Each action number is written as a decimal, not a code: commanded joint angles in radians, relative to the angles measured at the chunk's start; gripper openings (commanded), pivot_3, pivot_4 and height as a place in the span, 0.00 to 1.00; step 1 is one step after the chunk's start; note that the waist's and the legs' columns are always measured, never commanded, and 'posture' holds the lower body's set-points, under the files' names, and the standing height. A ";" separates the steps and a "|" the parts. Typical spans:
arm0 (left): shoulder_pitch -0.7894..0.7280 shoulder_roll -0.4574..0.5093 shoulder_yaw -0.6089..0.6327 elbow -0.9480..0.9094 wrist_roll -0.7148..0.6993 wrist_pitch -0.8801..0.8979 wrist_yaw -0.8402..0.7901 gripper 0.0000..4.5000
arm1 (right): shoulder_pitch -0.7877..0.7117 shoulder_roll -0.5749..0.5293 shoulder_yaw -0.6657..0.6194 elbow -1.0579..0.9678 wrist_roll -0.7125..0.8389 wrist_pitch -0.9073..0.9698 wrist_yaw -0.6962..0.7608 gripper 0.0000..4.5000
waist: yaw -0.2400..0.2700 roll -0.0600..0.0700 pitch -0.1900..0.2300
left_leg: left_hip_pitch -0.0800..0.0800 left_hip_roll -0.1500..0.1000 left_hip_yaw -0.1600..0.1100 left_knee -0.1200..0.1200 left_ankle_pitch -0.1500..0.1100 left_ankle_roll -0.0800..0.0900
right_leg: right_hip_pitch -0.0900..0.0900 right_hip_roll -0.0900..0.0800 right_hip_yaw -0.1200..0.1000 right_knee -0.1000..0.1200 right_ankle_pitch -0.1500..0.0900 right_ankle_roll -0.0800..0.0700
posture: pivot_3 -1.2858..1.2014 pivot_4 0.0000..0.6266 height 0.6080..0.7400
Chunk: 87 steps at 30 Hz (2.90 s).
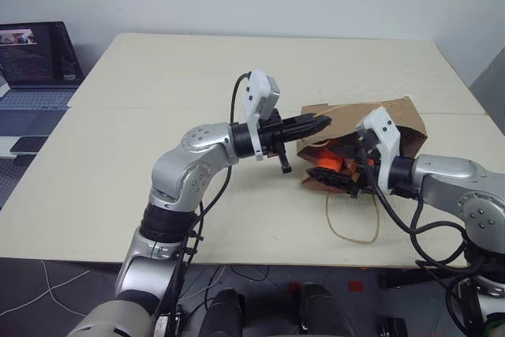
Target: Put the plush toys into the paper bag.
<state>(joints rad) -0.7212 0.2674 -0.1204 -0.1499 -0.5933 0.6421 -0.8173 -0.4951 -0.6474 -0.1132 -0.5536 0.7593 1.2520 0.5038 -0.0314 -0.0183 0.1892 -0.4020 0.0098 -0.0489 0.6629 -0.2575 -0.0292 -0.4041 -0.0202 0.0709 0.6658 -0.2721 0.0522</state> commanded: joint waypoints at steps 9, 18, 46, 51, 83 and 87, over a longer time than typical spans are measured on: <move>-0.059 0.007 0.038 -0.074 -0.046 0.038 0.022 0.00 | -0.029 -0.009 0.174 0.123 -0.187 -0.340 0.123 0.99 | -0.001 0.000 0.000 | 0.000 0.000 0.000 0.000 0.000 0.000 | 0.000 0.000 0.000 0.000 0.000 0.000 | 0.52 0.24 1.00; -0.062 0.053 0.079 -0.142 -0.084 0.096 0.066 0.00 | -0.088 0.060 0.241 0.267 -0.265 -0.558 0.254 0.99 | 0.000 0.000 0.000 | 0.000 0.000 -0.001 0.000 0.000 0.000 | 0.000 0.000 0.000 0.000 0.000 0.000 | 0.52 0.24 1.00; -0.105 -0.077 0.009 0.010 0.034 0.029 0.161 0.00 | 0.169 -0.354 -0.332 -0.081 0.218 -0.137 0.371 0.99 | 0.009 0.000 0.000 | 0.000 -0.001 0.000 0.001 0.000 0.000 | 0.002 -0.001 0.000 0.000 0.000 0.000 | 0.52 0.24 1.00; -0.142 -0.089 0.021 0.040 0.040 0.013 0.163 0.00 | 0.336 -0.346 -0.517 -0.120 0.373 -0.049 0.298 0.99 | 0.009 0.000 0.000 | 0.000 -0.001 0.000 0.001 0.000 0.000 | 0.002 -0.001 0.000 0.000 0.000 0.000 | 0.52 0.24 1.00; -0.213 -0.092 0.054 0.104 0.069 -0.022 0.144 0.00 | 0.582 0.219 -0.236 0.024 0.777 -0.233 -0.491 0.56 | 0.002 0.000 -0.001 | 0.002 0.000 0.000 0.002 0.000 0.000 | 0.005 0.001 0.000 -0.001 0.000 0.000 | 0.52 0.24 1.00; -0.220 -0.065 0.068 0.105 0.068 -0.018 0.131 0.00 | 0.557 0.187 -0.242 0.012 0.837 -0.285 -0.529 0.25 | 0.002 0.000 -0.001 | 0.002 0.000 0.000 0.002 0.000 0.000 | 0.005 0.001 0.000 -0.001 0.000 0.000 | 0.52 0.24 1.00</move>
<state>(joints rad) -0.9135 0.1925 -0.0765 -0.0206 -0.5109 0.6285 -0.6728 0.0795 -0.4413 -0.3372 -0.5058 1.5468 1.0026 -0.0150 -0.0293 -0.0182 0.1885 -0.3999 0.0094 -0.0490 0.6648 -0.2574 -0.0292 -0.3992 -0.0195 0.0715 0.6648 -0.2723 0.0526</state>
